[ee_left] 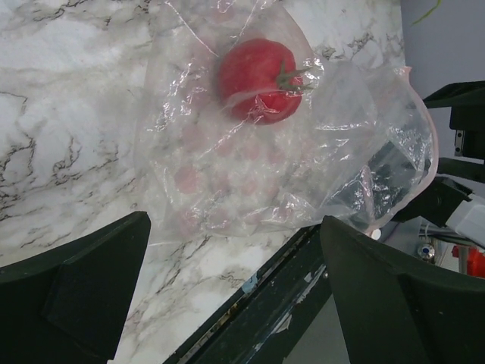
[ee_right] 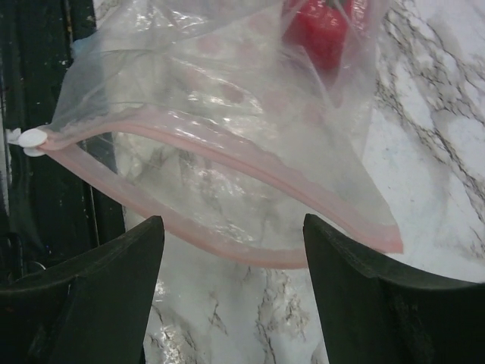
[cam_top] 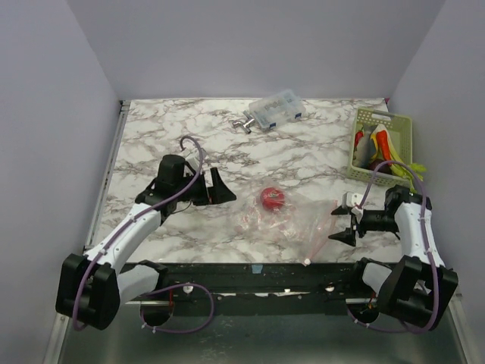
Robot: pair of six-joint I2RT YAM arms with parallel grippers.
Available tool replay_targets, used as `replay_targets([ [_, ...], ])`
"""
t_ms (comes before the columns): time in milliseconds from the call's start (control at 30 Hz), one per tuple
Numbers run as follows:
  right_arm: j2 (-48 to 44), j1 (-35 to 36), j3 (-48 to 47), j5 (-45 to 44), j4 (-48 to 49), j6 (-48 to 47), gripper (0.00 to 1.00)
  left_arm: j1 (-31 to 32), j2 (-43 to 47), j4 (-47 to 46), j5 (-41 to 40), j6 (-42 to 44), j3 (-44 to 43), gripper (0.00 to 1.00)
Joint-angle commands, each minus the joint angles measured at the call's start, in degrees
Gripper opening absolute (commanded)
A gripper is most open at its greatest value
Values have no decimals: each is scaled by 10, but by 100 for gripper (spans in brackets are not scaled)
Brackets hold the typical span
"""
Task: Open the zip-top bag and remove the fake food
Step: Pick up the fake vegetable from the zipper food storage bag.
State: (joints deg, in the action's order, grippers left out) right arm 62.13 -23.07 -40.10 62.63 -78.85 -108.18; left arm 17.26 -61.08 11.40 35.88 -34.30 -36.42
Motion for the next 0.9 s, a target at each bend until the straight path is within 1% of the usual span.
replay_targets([
  [0, -11, 35, 28, 3, -24, -65, 75, 35, -42, -7, -61, 12, -46, 97],
  [133, -6, 52, 38, -4, -17, -75, 63, 48, -73, -16, -70, 8, -66, 96],
  [233, -5, 64, 47, -2, 12, -65, 57, 60, -103, -22, -73, 7, -84, 96],
  [300, -13, 76, 55, 6, 53, -42, 57, 68, -127, -22, -76, 8, -97, 96],
  [367, -30, 86, 62, 17, 111, 3, 56, 74, -154, -25, -79, 9, -110, 94],
  [533, -87, 134, 94, 16, 336, 211, 57, 83, -213, -17, -116, 11, -146, 89],
  [600, -93, 154, 106, 12, 400, 269, 58, 85, -232, -18, -118, 9, -158, 88],
  [700, -59, 156, 103, 34, 411, 275, 58, 94, -257, -23, -120, 3, -176, 85],
  [733, -48, 160, 102, 33, 412, 278, 58, 97, -265, -24, -123, 1, -180, 83],
  [867, -18, 202, 101, -8, 428, 297, 58, 103, -303, -21, -126, -5, -205, 74],
])
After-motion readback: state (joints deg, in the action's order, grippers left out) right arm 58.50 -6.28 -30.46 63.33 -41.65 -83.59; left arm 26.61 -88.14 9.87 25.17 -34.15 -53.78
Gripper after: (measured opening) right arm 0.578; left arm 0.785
